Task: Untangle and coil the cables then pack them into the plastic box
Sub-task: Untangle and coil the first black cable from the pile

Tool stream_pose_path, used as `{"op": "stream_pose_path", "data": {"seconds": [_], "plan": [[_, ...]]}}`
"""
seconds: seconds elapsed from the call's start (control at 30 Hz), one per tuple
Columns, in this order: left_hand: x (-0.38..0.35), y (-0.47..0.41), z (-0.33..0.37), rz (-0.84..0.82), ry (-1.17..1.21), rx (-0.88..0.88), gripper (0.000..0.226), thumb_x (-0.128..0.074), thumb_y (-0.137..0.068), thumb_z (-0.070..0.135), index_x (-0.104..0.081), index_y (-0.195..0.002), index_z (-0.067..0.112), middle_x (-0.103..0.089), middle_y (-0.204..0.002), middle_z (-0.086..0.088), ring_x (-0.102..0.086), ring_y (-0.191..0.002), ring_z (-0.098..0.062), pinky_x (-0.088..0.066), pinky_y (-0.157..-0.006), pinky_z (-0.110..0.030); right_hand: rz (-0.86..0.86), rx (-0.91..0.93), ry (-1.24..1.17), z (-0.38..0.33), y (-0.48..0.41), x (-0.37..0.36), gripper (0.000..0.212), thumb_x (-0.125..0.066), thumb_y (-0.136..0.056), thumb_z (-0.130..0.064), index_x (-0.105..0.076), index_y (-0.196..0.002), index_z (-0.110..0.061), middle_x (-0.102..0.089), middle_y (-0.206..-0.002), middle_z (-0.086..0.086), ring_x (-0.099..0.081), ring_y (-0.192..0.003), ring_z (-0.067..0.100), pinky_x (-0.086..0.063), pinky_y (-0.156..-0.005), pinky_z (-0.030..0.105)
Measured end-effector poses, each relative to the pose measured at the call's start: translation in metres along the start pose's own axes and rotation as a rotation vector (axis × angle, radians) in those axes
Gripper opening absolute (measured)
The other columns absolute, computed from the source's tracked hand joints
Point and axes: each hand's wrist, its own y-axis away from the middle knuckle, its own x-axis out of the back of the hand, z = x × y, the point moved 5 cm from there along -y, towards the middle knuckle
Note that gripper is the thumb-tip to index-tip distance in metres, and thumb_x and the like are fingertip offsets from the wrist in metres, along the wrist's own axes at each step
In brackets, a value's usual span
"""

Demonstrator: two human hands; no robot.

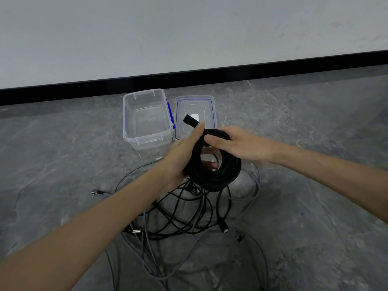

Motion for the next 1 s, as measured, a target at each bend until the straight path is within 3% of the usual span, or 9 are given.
{"op": "stream_pose_path", "data": {"seconds": [0.07, 0.2, 0.27, 0.37, 0.5, 0.6, 0.67, 0.77, 1.0], "plan": [[0.004, 0.000, 0.003, 0.068, -0.061, -0.012, 0.050, -0.050, -0.089, 0.061, -0.073, -0.103, 0.019, -0.075, -0.099, -0.007, -0.067, -0.067, -0.021, -0.057, -0.074, -0.031, 0.008, 0.001, 0.011, -0.001, 0.001, -0.001, 0.024, -0.042, -0.102, -0.027, -0.061, -0.090, -0.019, -0.066, -0.066, -0.020, -0.062, -0.065, -0.007, -0.044, -0.063, 0.008], [0.008, -0.002, 0.000, 0.144, -0.154, -0.005, 0.057, -0.051, -0.088, 0.063, -0.072, -0.101, 0.011, -0.075, -0.083, -0.004, -0.071, -0.072, -0.026, -0.058, -0.066, -0.027, 0.075, -0.001, 0.053, 0.003, 0.001, -0.006, 0.057, -0.047, -0.091, -0.051, -0.060, -0.104, 0.003, -0.061, -0.082, 0.021, -0.056, -0.073, 0.018, -0.045, -0.073, 0.033], [0.010, -0.001, -0.001, 0.171, -0.179, -0.015, 0.064, -0.050, -0.088, 0.063, -0.071, -0.098, 0.002, -0.066, -0.065, -0.001, -0.064, -0.058, -0.016, -0.053, -0.057, -0.022, 0.092, -0.011, 0.047, 0.006, 0.000, -0.007, 0.066, -0.047, -0.087, -0.060, -0.060, -0.108, 0.001, -0.056, -0.082, 0.015, -0.053, -0.075, 0.022, -0.043, -0.074, 0.040], [0.016, -0.004, 0.000, 0.210, -0.194, -0.046, 0.066, -0.052, -0.087, 0.063, -0.072, -0.095, 0.000, -0.052, -0.055, 0.002, -0.052, -0.048, -0.011, -0.045, -0.052, -0.021, 0.074, -0.024, -0.028, 0.008, 0.001, -0.010, 0.060, -0.049, -0.087, -0.061, -0.061, -0.115, -0.010, -0.067, -0.095, 0.005, -0.064, -0.087, 0.019, -0.050, -0.085, 0.033], [0.021, -0.004, -0.001, 0.238, -0.114, -0.060, 0.061, -0.054, -0.088, 0.060, -0.071, -0.091, 0.002, -0.050, -0.055, 0.002, -0.048, -0.047, -0.010, -0.045, -0.053, -0.024, 0.126, -0.138, -0.271, 0.019, 0.002, -0.008, 0.077, -0.055, -0.076, -0.059, -0.030, -0.139, -0.023, -0.064, -0.112, 0.008, -0.067, -0.099, 0.017, -0.052, -0.093, 0.032], [0.025, -0.002, 0.001, 0.258, -0.037, -0.073, 0.058, -0.051, -0.091, 0.057, -0.070, -0.091, 0.002, -0.046, -0.050, 0.005, -0.044, -0.044, -0.007, -0.043, -0.048, -0.020, 0.041, -0.202, -0.448, 0.026, 0.007, -0.008, 0.068, -0.052, -0.081, -0.058, -0.040, -0.137, -0.021, -0.064, -0.120, 0.008, -0.065, -0.105, 0.016, -0.050, -0.098, 0.038], [0.030, -0.003, 0.004, 0.311, 0.036, -0.098, 0.054, -0.053, -0.091, 0.055, -0.069, -0.090, 0.003, -0.045, -0.050, 0.005, -0.044, -0.042, -0.007, -0.041, -0.045, -0.019, -0.022, -0.249, -0.430, 0.031, 0.013, -0.017, 0.065, -0.049, -0.081, -0.061, -0.055, -0.126, -0.014, -0.065, -0.106, 0.012, -0.068, -0.091, 0.016, -0.055, -0.083, 0.031], [0.041, -0.007, 0.012, 0.440, 0.110, -0.157, 0.047, -0.060, -0.089, 0.051, -0.069, -0.089, 0.005, -0.045, -0.051, 0.003, -0.046, -0.044, -0.008, -0.043, -0.051, -0.023, -0.021, -0.361, -0.446, 0.046, 0.023, -0.030, 0.067, -0.049, -0.080, -0.058, -0.051, -0.124, -0.008, -0.064, -0.083, 0.015, -0.066, -0.071, 0.020, -0.056, -0.071, 0.030], [0.055, -0.008, 0.019, 0.530, 0.189, -0.209, 0.037, -0.067, -0.086, 0.046, -0.067, -0.083, 0.010, -0.045, -0.054, 0.003, -0.046, -0.047, -0.009, -0.044, -0.055, -0.024, 0.012, -0.352, -0.540, 0.053, 0.022, -0.040, 0.019, -0.050, -0.099, -0.012, -0.058, -0.111, 0.000, -0.057, -0.069, 0.006, -0.056, -0.060, 0.013, -0.052, -0.064, 0.027]]}}
